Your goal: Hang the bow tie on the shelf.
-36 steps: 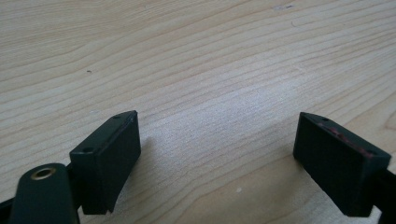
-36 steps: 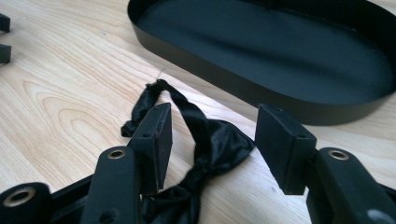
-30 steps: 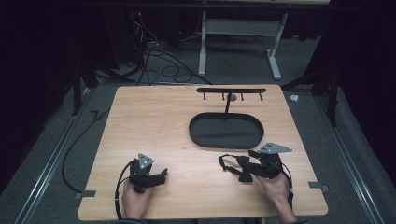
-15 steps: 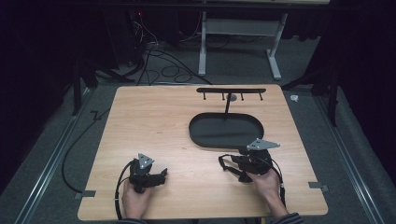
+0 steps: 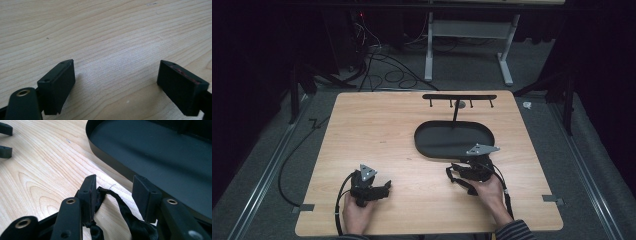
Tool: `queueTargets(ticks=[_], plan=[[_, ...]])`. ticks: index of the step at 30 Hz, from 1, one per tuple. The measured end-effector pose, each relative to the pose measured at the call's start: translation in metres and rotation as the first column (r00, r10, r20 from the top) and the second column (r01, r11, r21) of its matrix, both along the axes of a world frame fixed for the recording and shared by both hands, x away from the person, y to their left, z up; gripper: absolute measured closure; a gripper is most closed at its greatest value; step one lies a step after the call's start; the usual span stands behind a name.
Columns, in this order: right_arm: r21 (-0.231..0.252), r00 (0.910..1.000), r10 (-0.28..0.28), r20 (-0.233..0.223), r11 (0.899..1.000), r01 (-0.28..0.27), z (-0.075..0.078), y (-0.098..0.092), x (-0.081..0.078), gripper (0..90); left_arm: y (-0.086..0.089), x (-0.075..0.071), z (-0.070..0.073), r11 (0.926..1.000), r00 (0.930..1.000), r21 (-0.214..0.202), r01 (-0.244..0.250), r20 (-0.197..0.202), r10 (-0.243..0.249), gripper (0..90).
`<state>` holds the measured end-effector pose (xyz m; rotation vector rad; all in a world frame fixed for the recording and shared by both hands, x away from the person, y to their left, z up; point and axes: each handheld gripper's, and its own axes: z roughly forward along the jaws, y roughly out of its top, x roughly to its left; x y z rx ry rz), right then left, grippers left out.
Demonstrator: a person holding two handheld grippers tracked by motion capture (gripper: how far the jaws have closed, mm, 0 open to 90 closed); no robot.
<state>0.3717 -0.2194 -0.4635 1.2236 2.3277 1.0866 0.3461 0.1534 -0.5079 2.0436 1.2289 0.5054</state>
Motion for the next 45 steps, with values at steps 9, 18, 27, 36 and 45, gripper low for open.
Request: queueTargets(ticks=[9, 18, 27, 36, 45], plan=[[-0.012, 0.9993, 0.002, -0.038, 1.0, -0.002, -0.008, 0.003, 0.007, 59.1, 0.0, 0.0, 0.0, 1.0, 1.0, 0.0, 0.001, 0.0, -0.001, 15.3], [-0.041, 0.9976, 0.002, -0.069, 0.999, -0.004, -0.016, 0.005, 0.011, 63.7, 0.0, 0.0, 0.0, 1.0, 1.0, 0.0, 0.001, 0.002, -0.001, 15.3], [-0.083, 0.9944, 0.011, -0.105, 0.996, -0.019, -0.024, 0.009, 0.014, 73.2, 0.0, 0.0, 0.0, 1.0, 1.0, 0.0, 0.002, 0.001, -0.002, 15.3], [-0.086, 0.9928, 0.042, -0.112, 0.995, -0.052, -0.026, 0.009, 0.013, 85.1, 0.0, 0.0, 0.0, 1.0, 1.0, 0.0, 0.002, 0.002, -0.002, 15.3], [-0.07, 0.9945, 0.055, -0.089, 0.996, -0.061, -0.022, 0.006, 0.009, 88.2, 0.0, 0.0, 0.0, 1.0, 1.0, -0.001, 0.001, 0.002, -0.001, 15.3]])
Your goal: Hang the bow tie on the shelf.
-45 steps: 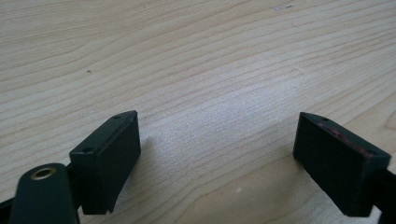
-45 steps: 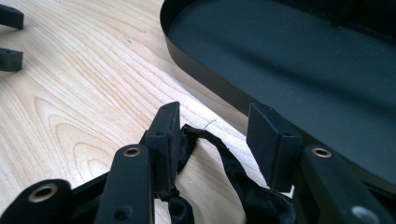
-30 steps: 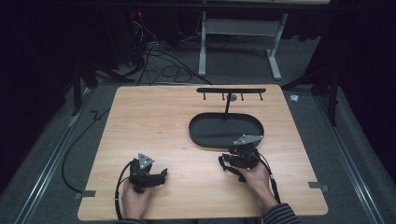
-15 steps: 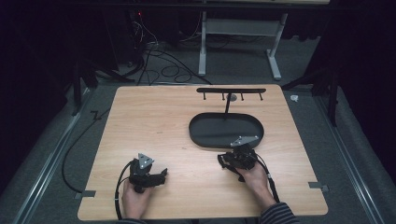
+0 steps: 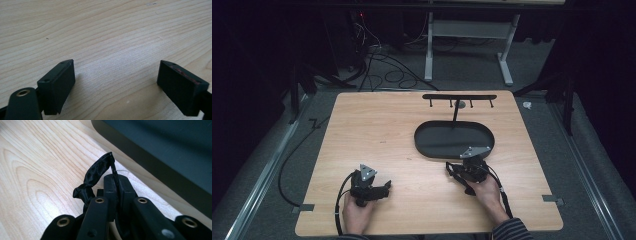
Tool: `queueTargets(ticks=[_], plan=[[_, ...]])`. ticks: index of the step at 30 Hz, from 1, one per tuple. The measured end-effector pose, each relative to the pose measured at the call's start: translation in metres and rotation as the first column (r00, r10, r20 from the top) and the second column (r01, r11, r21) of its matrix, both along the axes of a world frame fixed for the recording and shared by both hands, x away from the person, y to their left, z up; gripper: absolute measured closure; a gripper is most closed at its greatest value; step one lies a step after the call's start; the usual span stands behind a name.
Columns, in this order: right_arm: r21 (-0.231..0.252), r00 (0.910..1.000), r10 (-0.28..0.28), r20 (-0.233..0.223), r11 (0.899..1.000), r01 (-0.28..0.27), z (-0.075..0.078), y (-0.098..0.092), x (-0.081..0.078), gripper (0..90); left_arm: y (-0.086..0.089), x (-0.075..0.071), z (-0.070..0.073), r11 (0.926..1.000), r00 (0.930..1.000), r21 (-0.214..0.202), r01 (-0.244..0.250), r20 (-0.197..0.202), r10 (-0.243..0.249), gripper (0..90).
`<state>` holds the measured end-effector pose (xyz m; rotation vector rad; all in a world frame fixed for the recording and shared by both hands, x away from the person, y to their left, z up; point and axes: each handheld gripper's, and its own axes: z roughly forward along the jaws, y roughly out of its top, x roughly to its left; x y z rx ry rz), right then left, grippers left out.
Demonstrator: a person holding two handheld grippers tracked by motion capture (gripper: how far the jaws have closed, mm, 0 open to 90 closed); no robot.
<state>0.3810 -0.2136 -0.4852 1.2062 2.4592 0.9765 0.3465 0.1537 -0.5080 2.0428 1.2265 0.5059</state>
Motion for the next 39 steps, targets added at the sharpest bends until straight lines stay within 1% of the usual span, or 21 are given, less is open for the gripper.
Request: queueTargets(ticks=[1, 13, 16, 18, 26, 31, 33, 34, 35, 37, 39], plan=[[0.018, 1.0, -0.001, 0.007, 1.0, 0.0, 0.003, -0.002, -0.001, 88.3, 0.0, 0.0, 0.0, 1.0, 1.0, 0.0, 0.0, 0.0, 0.0, 15.3], [0.028, 0.9986, -0.014, 0.051, 1.0, 0.012, 0.013, -0.012, -0.009, 88.5, 0.0, 0.0, 0.0, 1.0, 1.0, 0.001, 0.002, -0.001, -0.002, 15.3], [0.045, 0.997, -0.03, 0.072, 0.999, 0.027, 0.019, -0.019, -0.012, 88.5, 0.0, 0.0, 0.0, 1.0, 1.0, 0.001, 0.002, -0.001, -0.002, 15.3], [0.054, 0.9964, -0.036, 0.077, 0.998, 0.032, 0.022, -0.023, -0.014, 88.5, 0.0, 0.0, 0.0, 1.0, 1.0, 0.001, 0.002, -0.001, -0.002, 15.3], [0.065, 0.9924, -0.06, 0.108, 0.996, 0.053, 0.032, -0.033, -0.018, 88.5, 0.0, 0.0, 0.0, 1.0, 1.0, 0.001, 0.002, -0.001, -0.002, 15.3], [0.076, 0.9885, -0.069, 0.135, 0.995, 0.059, 0.042, -0.038, -0.021, 88.5, 0.0, 0.0, 0.0, 1.0, 1.0, 0.001, 0.002, -0.001, -0.002, 15.3], [0.075, 0.9863, -0.069, 0.15, 0.995, 0.059, 0.047, -0.039, -0.022, 88.5, 0.0, 0.0, 0.0, 1.0, 1.0, 0.001, 0.002, -0.001, -0.002, 15.3], [0.075, 0.9863, -0.069, 0.15, 0.995, 0.059, 0.047, -0.039, -0.022, 88.5, 0.0, 0.0, 0.0, 1.0, 1.0, 0.001, 0.002, -0.001, -0.002, 15.3], [0.066, 0.9833, -0.072, 0.167, 0.996, 0.061, 0.051, -0.04, -0.023, 88.5, 0.0, 0.0, 0.0, 1.0, 1.0, 0.001, 0.002, -0.001, -0.002, 15.3], [0.043, 0.9797, -0.072, 0.187, 0.997, 0.065, 0.055, -0.04, -0.023, 88.5, 0.0, 0.0, 0.0, 1.0, 1.0, 0.002, 0.002, -0.001, -0.002, 15.3], [0.046, 0.9785, -0.075, 0.192, 0.997, 0.067, 0.058, -0.04, -0.023, 88.5, 0.0, 0.0, 0.0, 1.0, 1.0, 0.002, 0.002, -0.001, -0.002, 15.3]])
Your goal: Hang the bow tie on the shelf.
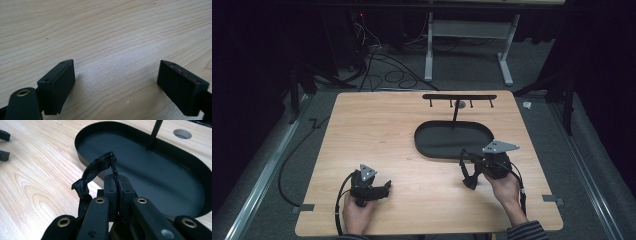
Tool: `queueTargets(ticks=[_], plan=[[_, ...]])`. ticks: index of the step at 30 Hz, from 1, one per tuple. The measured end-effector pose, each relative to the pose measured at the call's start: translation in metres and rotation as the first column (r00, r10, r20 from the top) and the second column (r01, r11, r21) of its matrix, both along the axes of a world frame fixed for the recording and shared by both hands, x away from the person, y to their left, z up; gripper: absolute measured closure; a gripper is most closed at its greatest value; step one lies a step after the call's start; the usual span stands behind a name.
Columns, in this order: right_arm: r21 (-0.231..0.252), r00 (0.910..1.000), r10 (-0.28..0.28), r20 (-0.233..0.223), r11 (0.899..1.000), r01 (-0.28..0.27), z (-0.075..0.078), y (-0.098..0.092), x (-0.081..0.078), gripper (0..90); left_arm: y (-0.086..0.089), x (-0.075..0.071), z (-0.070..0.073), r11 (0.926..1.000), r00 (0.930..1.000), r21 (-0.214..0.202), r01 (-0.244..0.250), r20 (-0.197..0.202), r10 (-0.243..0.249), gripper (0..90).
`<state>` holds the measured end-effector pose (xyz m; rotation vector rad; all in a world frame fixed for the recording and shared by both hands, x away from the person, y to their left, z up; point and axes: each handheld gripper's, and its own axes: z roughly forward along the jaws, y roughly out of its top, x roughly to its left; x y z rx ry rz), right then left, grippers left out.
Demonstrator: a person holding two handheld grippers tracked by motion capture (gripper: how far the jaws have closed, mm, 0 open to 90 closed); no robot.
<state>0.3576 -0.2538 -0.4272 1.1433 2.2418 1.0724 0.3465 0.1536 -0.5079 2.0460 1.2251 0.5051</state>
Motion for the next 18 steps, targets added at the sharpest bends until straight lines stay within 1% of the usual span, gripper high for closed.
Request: queueTargets(ticks=[7, 12, 15, 18], plan=[[0.009, 0.9999, -0.003, 0.014, 1.0, 0.003, 0.007, -0.002, 0.001, 88.5, 0.0, 0.0, 0.0, 1.0, 1.0, 0.0, 0.0, 0.0, 0.0, 15.3], [0.041, 0.9993, -0.021, 0.031, 0.999, 0.019, 0.013, -0.007, 0.002, 88.5, 0.0, 0.0, 0.0, 1.0, 1.0, 0.0, 0.0, 0.0, 0.0, 15.3], [0.04, 0.999, -0.022, 0.039, 0.999, 0.02, 0.016, -0.009, 0.004, 88.5, 0.0, 0.0, 0.0, 1.0, 1.0, 0.0, 0.0, 0.0, 0.0, 15.3], [0.05, 0.9985, -0.031, 0.046, 0.998, 0.029, 0.02, -0.011, 0.005, 88.5, 0.0, 0.0, 0.0, 1.0, 1.0, 0.0, 0.0, 0.0, 0.0, 15.3]])
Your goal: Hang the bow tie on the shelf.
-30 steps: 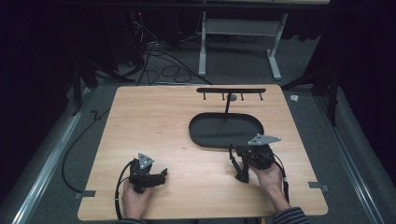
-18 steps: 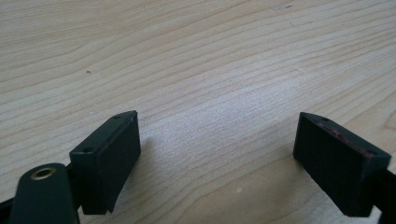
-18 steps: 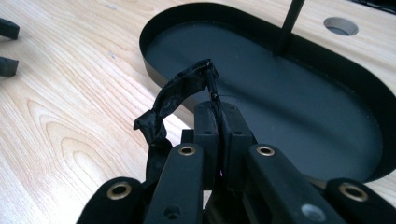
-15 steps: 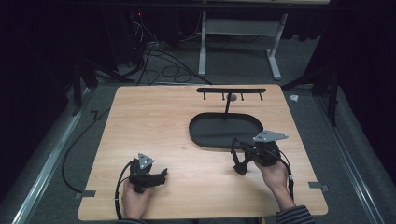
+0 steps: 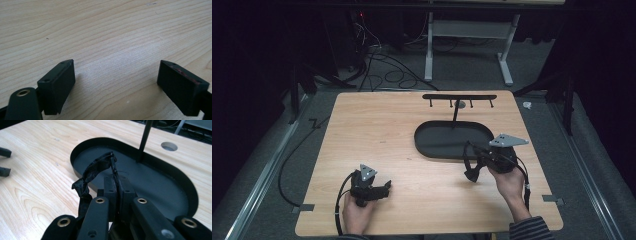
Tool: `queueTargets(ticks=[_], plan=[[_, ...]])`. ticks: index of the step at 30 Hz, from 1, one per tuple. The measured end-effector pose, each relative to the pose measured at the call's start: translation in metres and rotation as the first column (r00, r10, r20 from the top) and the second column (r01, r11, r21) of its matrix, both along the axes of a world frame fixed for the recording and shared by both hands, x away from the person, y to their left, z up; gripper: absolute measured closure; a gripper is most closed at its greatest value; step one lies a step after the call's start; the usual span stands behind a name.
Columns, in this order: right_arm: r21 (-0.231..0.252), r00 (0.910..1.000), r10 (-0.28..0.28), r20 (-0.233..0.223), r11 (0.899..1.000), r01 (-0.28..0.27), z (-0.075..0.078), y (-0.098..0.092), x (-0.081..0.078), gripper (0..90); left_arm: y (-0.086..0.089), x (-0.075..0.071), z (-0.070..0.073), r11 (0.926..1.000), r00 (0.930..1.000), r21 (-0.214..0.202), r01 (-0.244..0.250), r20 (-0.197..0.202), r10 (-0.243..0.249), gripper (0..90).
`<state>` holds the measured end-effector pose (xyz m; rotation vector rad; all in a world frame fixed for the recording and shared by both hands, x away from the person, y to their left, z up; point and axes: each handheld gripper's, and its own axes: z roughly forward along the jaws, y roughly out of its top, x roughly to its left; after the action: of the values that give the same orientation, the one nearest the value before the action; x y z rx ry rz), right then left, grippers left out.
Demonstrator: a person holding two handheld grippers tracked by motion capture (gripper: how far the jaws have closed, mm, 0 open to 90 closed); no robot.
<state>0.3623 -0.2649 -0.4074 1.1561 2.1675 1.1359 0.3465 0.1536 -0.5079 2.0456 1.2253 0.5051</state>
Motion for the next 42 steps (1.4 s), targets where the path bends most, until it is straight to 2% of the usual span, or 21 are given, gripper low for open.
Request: queueTargets(ticks=[4, 16, 39, 42], plan=[[0.008, 0.9998, -0.011, 0.016, 1.0, 0.011, 0.006, -0.002, 0.002, 88.5, 0.0, 0.0, 0.0, 1.0, 1.0, 0.0, 0.0, 0.0, 0.0, 15.3], [0.017, 0.9996, -0.023, 0.018, 1.0, 0.023, 0.02, -0.005, 0.014, 88.5, 0.0, 0.0, 0.0, 1.0, 1.0, 0.0, 0.0, 0.0, 0.0, 15.3], [0.038, 0.9983, -0.054, 0.023, 0.998, 0.053, 0.035, -0.009, 0.036, 88.5, 0.0, 0.0, 0.0, 1.0, 1.0, 0.0, 0.0, 0.0, 0.0, 15.3], [0.043, 0.998, -0.051, 0.038, 0.998, 0.049, 0.04, -0.007, 0.038, 88.5, 0.0, 0.0, 0.0, 1.0, 1.0, 0.0, 0.0, 0.0, 0.0, 15.3]])
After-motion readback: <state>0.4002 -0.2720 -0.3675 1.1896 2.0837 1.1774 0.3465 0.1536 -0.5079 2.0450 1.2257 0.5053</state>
